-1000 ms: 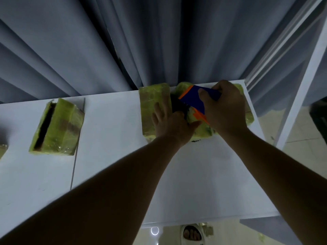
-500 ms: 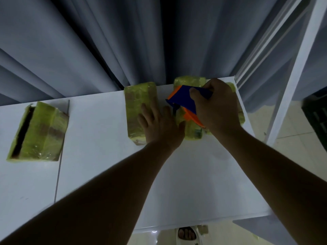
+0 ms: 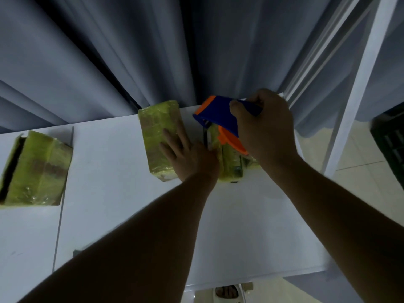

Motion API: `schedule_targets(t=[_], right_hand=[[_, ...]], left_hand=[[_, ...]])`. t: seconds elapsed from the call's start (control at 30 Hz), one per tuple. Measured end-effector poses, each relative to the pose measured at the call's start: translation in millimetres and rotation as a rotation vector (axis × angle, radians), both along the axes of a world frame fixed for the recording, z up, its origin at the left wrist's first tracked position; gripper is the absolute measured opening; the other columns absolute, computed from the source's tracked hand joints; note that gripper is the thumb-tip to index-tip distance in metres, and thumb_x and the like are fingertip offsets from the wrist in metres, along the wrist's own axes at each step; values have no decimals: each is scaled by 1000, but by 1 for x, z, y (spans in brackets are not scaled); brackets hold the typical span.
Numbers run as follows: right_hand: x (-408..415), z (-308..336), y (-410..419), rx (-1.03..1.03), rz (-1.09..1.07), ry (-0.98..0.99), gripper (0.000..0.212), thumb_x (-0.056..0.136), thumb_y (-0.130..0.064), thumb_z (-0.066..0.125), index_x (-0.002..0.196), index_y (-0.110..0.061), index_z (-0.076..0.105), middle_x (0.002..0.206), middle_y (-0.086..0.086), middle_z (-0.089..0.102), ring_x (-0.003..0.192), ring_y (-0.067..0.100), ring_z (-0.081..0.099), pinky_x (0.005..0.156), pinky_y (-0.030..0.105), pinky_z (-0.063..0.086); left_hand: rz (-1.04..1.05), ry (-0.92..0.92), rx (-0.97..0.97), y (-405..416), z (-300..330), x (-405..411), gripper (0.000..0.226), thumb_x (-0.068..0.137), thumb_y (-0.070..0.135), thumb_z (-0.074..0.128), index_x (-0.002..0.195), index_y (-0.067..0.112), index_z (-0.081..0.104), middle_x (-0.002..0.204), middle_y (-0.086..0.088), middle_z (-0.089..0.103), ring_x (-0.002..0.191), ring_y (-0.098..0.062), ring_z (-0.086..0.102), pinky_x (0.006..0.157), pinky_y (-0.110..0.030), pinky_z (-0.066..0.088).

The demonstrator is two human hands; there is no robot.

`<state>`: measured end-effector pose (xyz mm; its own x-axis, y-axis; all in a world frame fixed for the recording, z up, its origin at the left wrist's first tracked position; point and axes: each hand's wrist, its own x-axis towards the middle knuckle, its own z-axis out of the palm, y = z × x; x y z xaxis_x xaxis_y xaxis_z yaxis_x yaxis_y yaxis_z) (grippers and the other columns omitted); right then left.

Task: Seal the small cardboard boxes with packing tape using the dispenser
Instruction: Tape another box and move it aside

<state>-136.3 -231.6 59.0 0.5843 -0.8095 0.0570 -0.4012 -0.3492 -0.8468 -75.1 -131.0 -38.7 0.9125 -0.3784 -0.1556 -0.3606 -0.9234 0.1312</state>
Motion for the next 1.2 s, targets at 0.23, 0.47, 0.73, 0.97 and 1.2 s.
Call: schedule_targets(t=[0.23,0.47,0.73,0.97,1.2], right_hand=[[5,19,-8,-22,54,-5,21,93,-31,64,89,-11,60,74,-6,60,66,3,59,53,12,43],[-3,14,7,-54,72,41,24,93,-32,64,88,-10,57,74,-4,58,66,5,56,51,7,38],[-7,30,49,-138,144,45,23,94,-35,64,90,-13,57,73,-12,55,64,0,54,51,10,40],[-11,38,125,-244,268,35,25,94,-36,63,88,-15,51,73,-7,53,64,9,51,52,17,34],[-4,50,236,-357,443,47,25,96,-40,63,92,-22,46,85,-6,56,75,15,55,58,22,36]], left_hand=[[-20,5,48,-4,3,2,72,99,60,38,153,13,28,168,-13,-7,151,-47,-11,120,-63,2],[-104,19,-16,11,26,3,68,97,58,39,149,17,21,158,-12,27,148,-43,16,115,-58,25],[-184,80,-212,64,55,10,45,98,38,46,135,13,44,135,-11,44,124,-33,41,97,-44,40],[-241,74,-92,153,79,12,39,95,40,55,122,12,55,116,-8,59,110,-29,55,77,-34,36],[-179,97,45,280,109,14,42,97,44,50,131,20,56,123,-5,62,114,-25,58,84,-33,46]])
